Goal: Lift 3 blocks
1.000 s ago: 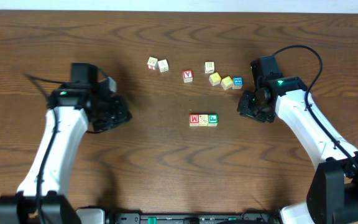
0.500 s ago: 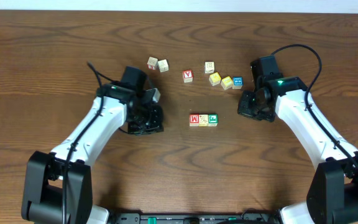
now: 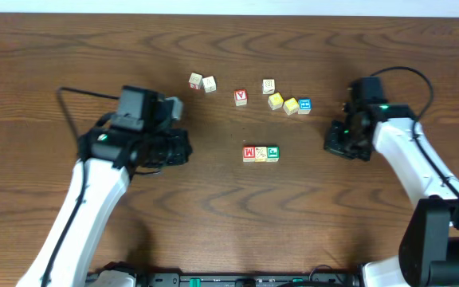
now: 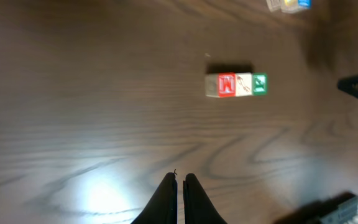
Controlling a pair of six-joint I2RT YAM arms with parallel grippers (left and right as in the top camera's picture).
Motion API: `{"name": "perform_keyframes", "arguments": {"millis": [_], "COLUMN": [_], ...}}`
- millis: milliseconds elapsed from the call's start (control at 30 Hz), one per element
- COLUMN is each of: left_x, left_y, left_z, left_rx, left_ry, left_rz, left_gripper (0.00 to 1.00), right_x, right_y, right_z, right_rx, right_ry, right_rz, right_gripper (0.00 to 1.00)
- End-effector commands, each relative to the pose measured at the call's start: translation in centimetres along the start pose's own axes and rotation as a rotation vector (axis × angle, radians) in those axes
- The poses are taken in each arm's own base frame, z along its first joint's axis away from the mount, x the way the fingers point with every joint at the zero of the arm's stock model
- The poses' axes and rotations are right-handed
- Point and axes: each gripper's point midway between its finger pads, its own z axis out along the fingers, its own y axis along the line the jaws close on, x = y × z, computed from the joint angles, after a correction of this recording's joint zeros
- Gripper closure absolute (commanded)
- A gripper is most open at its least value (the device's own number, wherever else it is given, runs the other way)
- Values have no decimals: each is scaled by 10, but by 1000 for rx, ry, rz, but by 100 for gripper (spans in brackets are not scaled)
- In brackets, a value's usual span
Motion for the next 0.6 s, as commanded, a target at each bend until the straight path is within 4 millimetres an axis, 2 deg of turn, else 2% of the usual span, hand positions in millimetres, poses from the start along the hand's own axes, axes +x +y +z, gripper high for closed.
{"name": "perform_keyframes", "arguments": {"millis": [0,133,233,400,567], "left_x": [-4,-1,3,9,15], "left_y": [20,31,31,15,22], "left_z": [-16,-22,-18,1,27], "left_rx": [-75,-91,-83,46,56], "left_ry": [-59,-51,-23,51,138], "left_rz": [-39,-105,-117,-132,-172], "left_gripper": [93,93,93,93,93], "right_x": [6,13,23,39,43], "right_y": [22,21,29,42,45], "right_z": [-9,-4,4,17,22], "right_rx": [-240,-276,-355,-492,-531], "right_ry": [55,78,101,125,123], "right_rz": [-80,-59,-60,-35,-28], "right_gripper": [97,99,97,98,99]}}
